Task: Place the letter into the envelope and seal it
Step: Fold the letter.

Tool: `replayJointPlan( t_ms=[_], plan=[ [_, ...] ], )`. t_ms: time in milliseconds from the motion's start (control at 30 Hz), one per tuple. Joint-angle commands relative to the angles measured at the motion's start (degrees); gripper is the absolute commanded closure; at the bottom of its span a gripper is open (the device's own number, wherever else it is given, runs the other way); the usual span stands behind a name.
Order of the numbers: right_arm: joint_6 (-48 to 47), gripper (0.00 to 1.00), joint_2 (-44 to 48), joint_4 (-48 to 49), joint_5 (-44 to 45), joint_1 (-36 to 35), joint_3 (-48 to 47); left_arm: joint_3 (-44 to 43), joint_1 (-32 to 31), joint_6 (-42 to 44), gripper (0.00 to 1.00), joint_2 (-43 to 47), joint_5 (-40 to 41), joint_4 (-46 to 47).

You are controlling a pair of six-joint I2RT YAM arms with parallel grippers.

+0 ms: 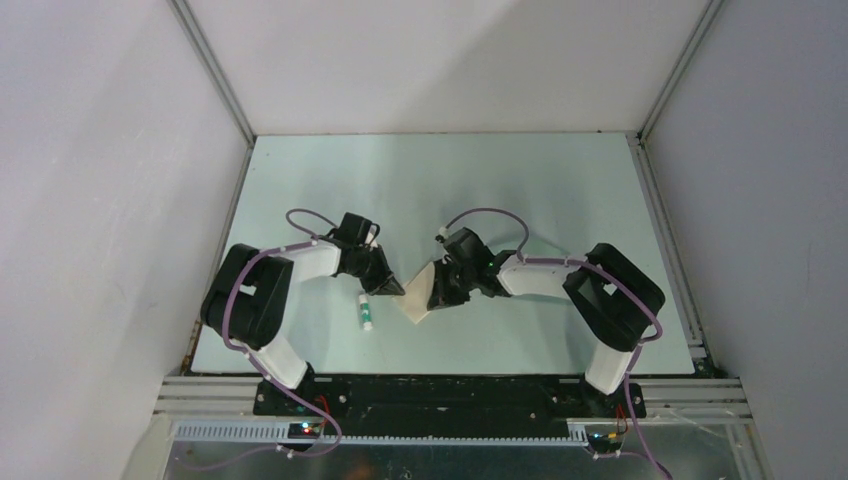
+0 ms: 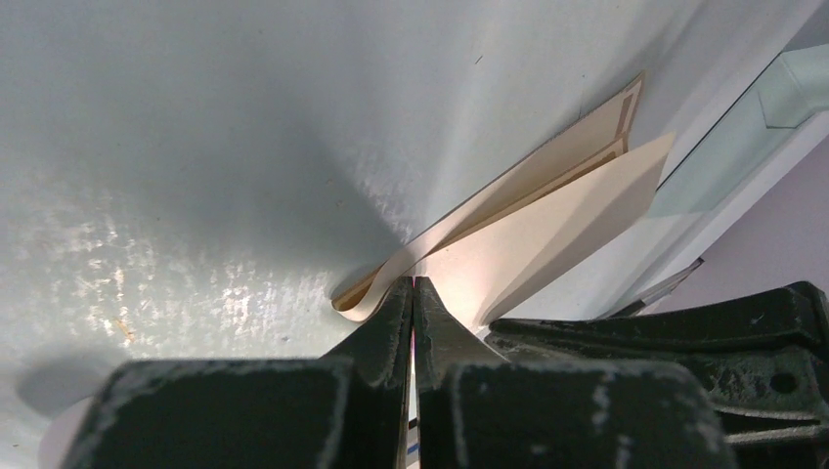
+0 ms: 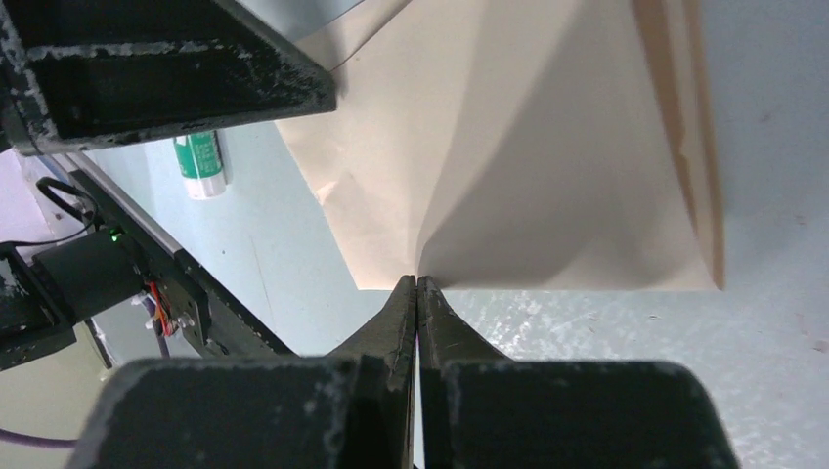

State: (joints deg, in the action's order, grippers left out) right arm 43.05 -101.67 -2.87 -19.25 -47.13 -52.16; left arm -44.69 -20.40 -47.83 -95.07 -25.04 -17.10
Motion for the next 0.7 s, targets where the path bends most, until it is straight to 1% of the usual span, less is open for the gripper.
replayJointPlan(
  t_ms=[0,200,333,367,400,433,467,533,600,667],
  plan=[
    [-0.75,1.00,-0.34,-1.27,1.71,2.45,1.14,-1.18,0.03,2.46,0.98,-0.22,3.84,-3.49],
    [2.92,1.00,-1.04,1.51,2.94,7.38,2.58,-1.10,0.01,2.61,0.98,-0.20,3.60,-3.49],
    [5.78,1.00,0.28,1.99,3.47,8.74,3.66,-1.13,-0.05,2.55,0.98,0.26,3.22,-3.42],
    [6.46,0.93,1.44,2.12,3.40,8.78,4.09,-1.16,-0.05,2.56,0.98,0.37,3.19,-3.40],
    [8.18,0.85,2.16,4.25,3.16,8.65,5.19,-1.23,-0.06,2.57,0.98,0.35,3.18,-3.45],
    [9.42,0.60,3.93,5.23,3.18,8.51,5.95,-1.21,-0.01,2.57,0.98,0.35,3.12,-3.37],
    [12.17,0.43,5.95,7.44,3.44,8.12,7.98,-1.15,0.00,2.57,0.98,0.29,3.10,-3.20],
    [16.58,0.30,8.58,10.42,4.49,7.53,10.99,-1.00,-0.03,2.56,0.98,-0.12,2.94,-2.92],
    [20.71,0.29,10.28,13.25,5.67,6.79,13.59,-0.79,0.01,2.50,0.98,-0.66,2.74,-2.51],
    [23.88,0.32,10.48,17.33,6.22,5.95,15.80,-0.68,-0.01,2.48,0.98,-0.94,2.47,-2.04]
  ],
)
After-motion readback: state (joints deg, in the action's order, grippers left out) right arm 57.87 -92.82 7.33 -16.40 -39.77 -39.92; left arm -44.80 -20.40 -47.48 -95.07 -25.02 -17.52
